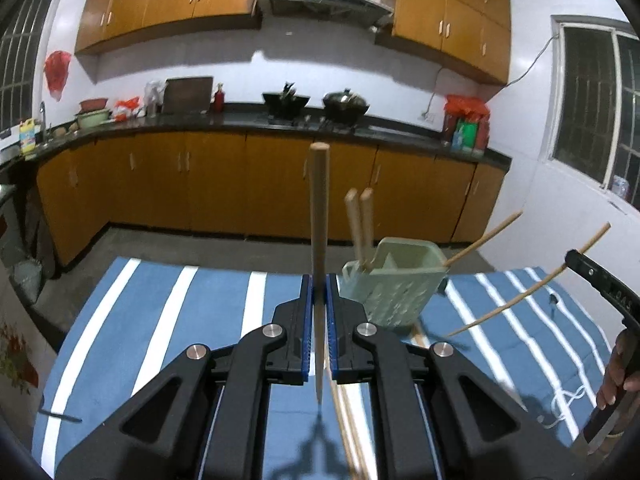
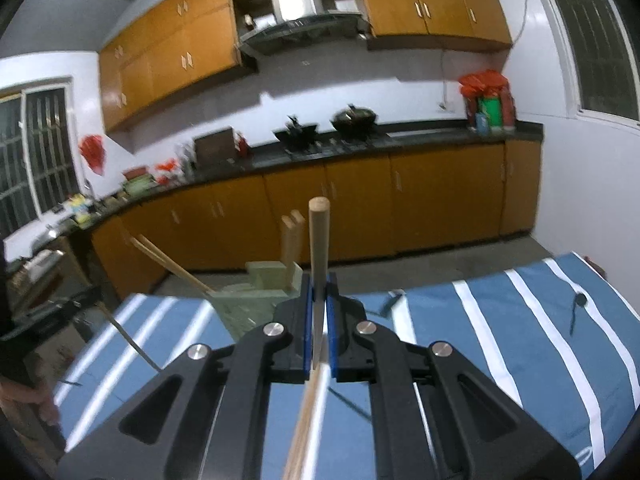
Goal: Organize utensils
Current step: 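Lift both held chopsticks up toward the green holder, then lower both chopsticks into the green holder and open both tools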
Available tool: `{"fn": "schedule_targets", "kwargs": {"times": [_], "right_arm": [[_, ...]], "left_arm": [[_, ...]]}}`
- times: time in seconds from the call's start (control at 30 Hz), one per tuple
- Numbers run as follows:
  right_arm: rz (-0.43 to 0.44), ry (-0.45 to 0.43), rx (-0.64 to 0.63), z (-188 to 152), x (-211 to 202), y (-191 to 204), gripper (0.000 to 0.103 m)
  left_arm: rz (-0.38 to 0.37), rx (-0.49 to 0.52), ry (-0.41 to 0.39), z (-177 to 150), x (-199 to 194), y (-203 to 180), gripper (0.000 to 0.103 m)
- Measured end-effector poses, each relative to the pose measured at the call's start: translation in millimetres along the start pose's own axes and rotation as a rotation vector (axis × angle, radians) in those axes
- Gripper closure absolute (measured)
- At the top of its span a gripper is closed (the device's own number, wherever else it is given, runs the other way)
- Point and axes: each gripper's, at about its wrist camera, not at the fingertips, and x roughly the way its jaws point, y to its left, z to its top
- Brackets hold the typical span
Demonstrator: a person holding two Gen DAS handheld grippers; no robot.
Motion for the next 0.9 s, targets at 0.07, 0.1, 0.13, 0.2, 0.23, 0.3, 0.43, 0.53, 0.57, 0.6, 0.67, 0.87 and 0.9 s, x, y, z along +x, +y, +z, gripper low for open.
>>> {"fn": "schedule_targets", "kwargs": {"times": [0.07, 0.1, 0.13, 0.2, 0.23, 0.3, 0.43, 0.53, 0.57, 0.6, 0.67, 0.87, 0.9], "right_arm": [[0.041, -0.028, 0.002, 12, -9, 6, 0.095], [0.055, -0.043, 0.000, 18, -13, 9, 0.095], [0.066, -0.058, -0.003, 23, -16, 12, 0.095], [0.083, -0.094, -0.011, 35, -21, 20, 0.095], [0.084, -0.114, -0.020, 41, -21, 25, 0.095], [0.083, -0.138, -0.036, 49, -19, 33, 0.095], [0.070, -0.154, -0.066, 59, -6, 43, 0.095], [0.057, -0.145, -0.073, 63, 9, 46, 0.095], [0.051, -0.138, -0.073, 64, 16, 45, 0.095], [0.049, -0.133, -0.072, 64, 21, 45, 0.095], [0.043, -0.116, -0.067, 65, 33, 43, 0.095], [0.034, -0.057, -0.065, 55, 63, 37, 0.095], [0.033, -0.050, -0.065, 52, 66, 38, 0.095]], "left_arm": [[-0.023, 0.003, -0.032, 10, -8, -5, 0.096], [-0.027, 0.003, -0.045, 14, -12, -6, 0.096], [-0.035, 0.005, -0.069, 20, -15, -10, 0.096], [-0.047, 0.001, -0.114, 32, -20, -16, 0.096], [-0.051, -0.001, -0.131, 36, -20, -20, 0.096], [-0.063, -0.012, -0.187, 48, -23, -29, 0.096], [-0.059, -0.026, -0.277, 67, -16, -41, 0.096], [-0.045, -0.052, -0.326, 78, -3, -43, 0.096], [-0.039, -0.059, -0.333, 80, 4, -44, 0.096], [-0.036, -0.067, -0.336, 81, 9, -44, 0.096], [-0.024, -0.078, -0.338, 82, 24, -45, 0.096], [-0.024, -0.072, -0.278, 64, 60, -47, 0.096], [-0.024, -0.073, -0.266, 60, 63, -46, 0.096]]}}
